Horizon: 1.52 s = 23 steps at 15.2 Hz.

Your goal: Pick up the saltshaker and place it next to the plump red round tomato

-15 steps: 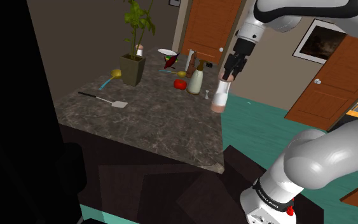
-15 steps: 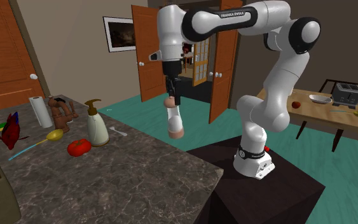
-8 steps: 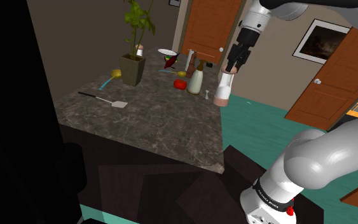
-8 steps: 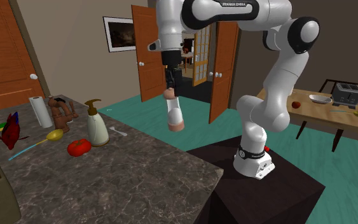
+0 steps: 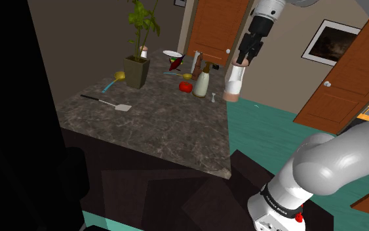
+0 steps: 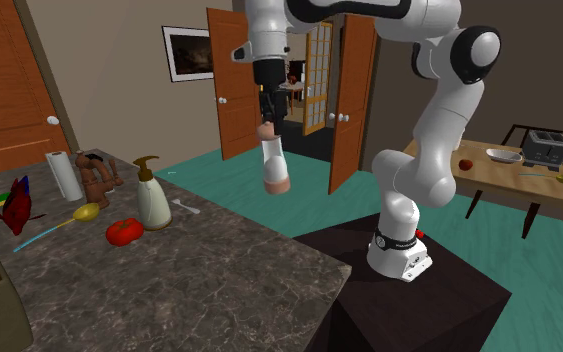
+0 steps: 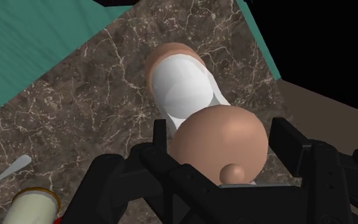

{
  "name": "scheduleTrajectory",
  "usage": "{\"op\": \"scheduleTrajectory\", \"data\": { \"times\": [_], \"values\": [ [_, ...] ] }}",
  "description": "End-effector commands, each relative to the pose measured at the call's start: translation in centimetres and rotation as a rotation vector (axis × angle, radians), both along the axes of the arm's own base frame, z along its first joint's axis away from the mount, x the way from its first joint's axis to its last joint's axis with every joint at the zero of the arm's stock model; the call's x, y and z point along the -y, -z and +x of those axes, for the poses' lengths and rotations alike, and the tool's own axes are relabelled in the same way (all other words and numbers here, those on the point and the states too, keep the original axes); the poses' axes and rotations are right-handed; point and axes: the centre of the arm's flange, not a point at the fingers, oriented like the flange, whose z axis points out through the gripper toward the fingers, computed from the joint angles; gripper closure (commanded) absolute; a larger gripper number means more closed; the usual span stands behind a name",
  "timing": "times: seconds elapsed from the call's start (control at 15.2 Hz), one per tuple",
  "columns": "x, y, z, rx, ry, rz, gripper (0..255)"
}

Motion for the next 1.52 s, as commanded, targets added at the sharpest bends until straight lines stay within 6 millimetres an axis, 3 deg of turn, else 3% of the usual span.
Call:
{"op": "scheduleTrajectory", "data": {
  "times": [0.0,0.13,1.45],
  "values": [
    [0.1,-1.2,0.0,0.000,0.000,0.000,255],
    [0.1,-2.0,0.0,0.000,0.000,0.000,255],
    [17.9,7.2,17.2,0.000,0.000,0.000,255]
  ]
}}
